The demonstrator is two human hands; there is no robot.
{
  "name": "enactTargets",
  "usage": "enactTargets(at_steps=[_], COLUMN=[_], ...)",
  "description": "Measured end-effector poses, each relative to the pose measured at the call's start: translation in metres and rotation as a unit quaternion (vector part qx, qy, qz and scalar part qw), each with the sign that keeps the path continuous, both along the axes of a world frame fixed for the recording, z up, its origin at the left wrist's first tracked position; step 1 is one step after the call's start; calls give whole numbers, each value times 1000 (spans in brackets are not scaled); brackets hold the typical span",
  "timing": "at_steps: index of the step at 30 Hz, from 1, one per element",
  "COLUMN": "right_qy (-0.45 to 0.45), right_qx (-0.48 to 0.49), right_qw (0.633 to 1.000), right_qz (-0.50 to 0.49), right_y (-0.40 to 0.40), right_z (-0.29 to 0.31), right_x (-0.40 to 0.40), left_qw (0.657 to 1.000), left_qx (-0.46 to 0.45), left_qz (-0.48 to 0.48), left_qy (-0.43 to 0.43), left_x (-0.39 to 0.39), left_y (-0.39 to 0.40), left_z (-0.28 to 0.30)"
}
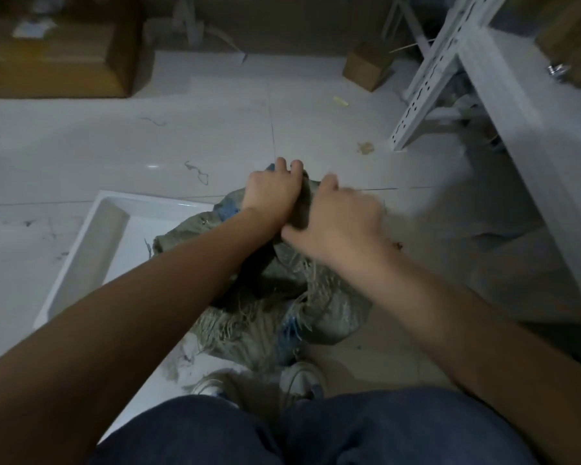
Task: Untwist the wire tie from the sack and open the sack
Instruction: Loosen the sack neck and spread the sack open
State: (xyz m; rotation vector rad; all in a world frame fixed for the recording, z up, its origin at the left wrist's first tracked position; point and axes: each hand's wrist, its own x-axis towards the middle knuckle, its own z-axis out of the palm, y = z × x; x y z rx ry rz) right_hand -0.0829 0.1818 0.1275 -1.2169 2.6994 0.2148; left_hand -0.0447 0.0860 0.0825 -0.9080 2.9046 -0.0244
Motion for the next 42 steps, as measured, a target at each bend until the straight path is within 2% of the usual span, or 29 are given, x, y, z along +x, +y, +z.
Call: enactTargets(at_steps=[3, 6, 8, 10, 14, 17, 20, 23, 25, 27, 28, 30, 32, 34, 35, 37, 39, 42], right_qy=[-37, -59, -70, -97, -177, -249, -326, -397, -367, -261, -193, -31, 113, 138, 127, 106, 94, 89], right_qx=[98, 105, 76, 9, -122, -200, -214, -194, -122, -40, -37, -127, -256, -339, -342, -298, -219, -182], right_qw=[991, 988, 992, 989, 965, 933, 907, 882, 909, 956, 973, 985, 959, 931, 931, 949, 970, 977], right_qz=[-80, -95, -79, -114, -152, -167, -156, -161, -154, -128, -124, -111, -48, 7, 25, 15, -41, -61], right_y=[11, 34, 51, 59, 51, 37, 22, 12, 7, 5, 6, 11, 23, 37, 44, 55, 56, 36], right_z=[-33, -42, -40, -36, -16, 13, 36, 38, 29, 13, 4, -7, -21, -41, -56, -87, -109, -105], right_x=[-6, -36, -54, -77, -135, -160, -172, -179, -176, -161, -148, -109, -68, -29, -15, 2, -5, -34], left_qw=[1000, 999, 999, 996, 970, 952, 943, 940, 947, 951, 950, 938, 917, 900, 894, 878, 852, 807], left_qx=[3, 3, 5, 32, 162, 237, 282, 281, 261, 248, 250, 266, 291, 309, 314, 333, 368, 431], left_qz=[16, 19, 18, 16, 63, 82, 89, 117, 138, 159, 171, 204, 243, 266, 272, 284, 301, 319], left_qy=[26, 39, 49, 88, 171, 174, 152, 151, 130, 92, 81, 85, 121, 156, 169, 194, 219, 247], left_x=[0, 9, 17, 23, 32, 41, 51, 55, 57, 61, 63, 66, 67, 66, 66, 66, 65, 65], left_y=[-2, -9, -20, -33, -48, -50, -51, -50, -45, -39, -37, -35, -36, -37, -37, -37, -37, -37], left_z=[4, 8, 8, 6, 24, 43, 55, 56, 46, 26, 16, -2, -13, -17, -18, -17, -13, -5])
